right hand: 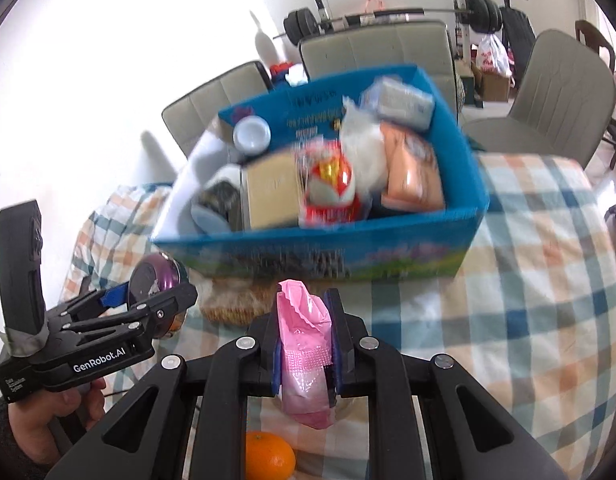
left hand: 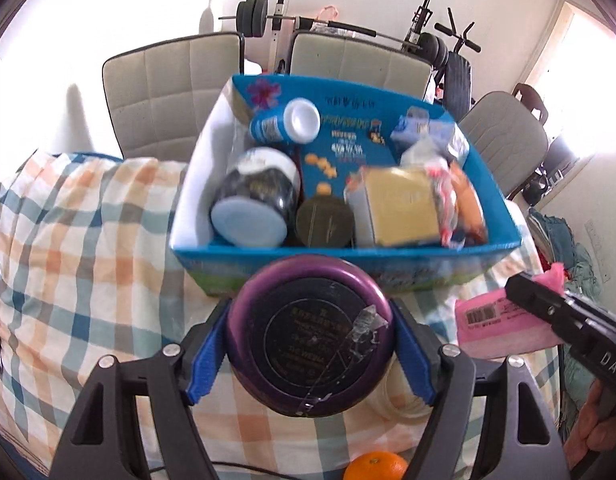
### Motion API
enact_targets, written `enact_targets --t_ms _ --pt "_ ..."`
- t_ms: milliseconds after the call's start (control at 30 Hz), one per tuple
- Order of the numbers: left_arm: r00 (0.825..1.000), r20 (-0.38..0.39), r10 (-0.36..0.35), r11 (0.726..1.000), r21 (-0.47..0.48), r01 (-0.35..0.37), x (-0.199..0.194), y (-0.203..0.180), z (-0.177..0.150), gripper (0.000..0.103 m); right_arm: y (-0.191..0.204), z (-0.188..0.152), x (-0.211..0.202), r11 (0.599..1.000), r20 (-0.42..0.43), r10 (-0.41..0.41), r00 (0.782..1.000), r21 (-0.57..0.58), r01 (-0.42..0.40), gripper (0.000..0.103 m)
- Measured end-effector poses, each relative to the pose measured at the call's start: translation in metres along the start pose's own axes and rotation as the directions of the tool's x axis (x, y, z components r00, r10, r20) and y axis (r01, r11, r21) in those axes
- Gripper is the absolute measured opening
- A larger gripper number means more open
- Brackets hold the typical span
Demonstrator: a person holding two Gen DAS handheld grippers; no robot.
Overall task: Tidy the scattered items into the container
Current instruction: 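Grasp the purple-lidded jar with left tool while right tool grasps pink packet, then drop the jar with left tool while right tool drops pink packet into box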
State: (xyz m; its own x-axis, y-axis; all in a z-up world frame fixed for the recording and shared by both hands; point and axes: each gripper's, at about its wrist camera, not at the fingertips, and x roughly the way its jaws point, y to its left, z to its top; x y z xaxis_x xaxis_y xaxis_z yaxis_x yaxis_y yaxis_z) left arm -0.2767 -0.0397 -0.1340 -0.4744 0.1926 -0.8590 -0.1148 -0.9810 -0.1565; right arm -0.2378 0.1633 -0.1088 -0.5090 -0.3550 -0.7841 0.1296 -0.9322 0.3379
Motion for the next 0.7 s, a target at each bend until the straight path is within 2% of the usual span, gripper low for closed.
enact_targets --t_ms 200,367,533,700 --pt "0.998 0.057 -0.001 1.000 -0.007 0.002 -0.002 -0.002 0.050 0.076 0.007 0.057 -0.016 1.000 0.094 0.009 0.996 -0.028 -0.007 0.018" --pt "0.997 0.081 0.016 1.000 0.002 -0.016 0.015 -0.004 0.086 0.076 0.013 0.109 -0.007 1.000 0.136 0.024 0.990 -0.023 -0.021 0.018" --pt "0.995 0.095 0.044 0.999 0.025 -0.047 0.037 -0.010 0.111 0.076 0.013 0.148 0.027 0.997 0.127 0.072 0.989 0.018 -0.075 0.018" --pt "0.995 0.078 0.058 0.997 0.055 -0.062 0.060 -0.019 0.120 0.076 -0.004 0.151 0.076 0.987 0.060 0.110 0.992 0.108 -0.116 0.018"
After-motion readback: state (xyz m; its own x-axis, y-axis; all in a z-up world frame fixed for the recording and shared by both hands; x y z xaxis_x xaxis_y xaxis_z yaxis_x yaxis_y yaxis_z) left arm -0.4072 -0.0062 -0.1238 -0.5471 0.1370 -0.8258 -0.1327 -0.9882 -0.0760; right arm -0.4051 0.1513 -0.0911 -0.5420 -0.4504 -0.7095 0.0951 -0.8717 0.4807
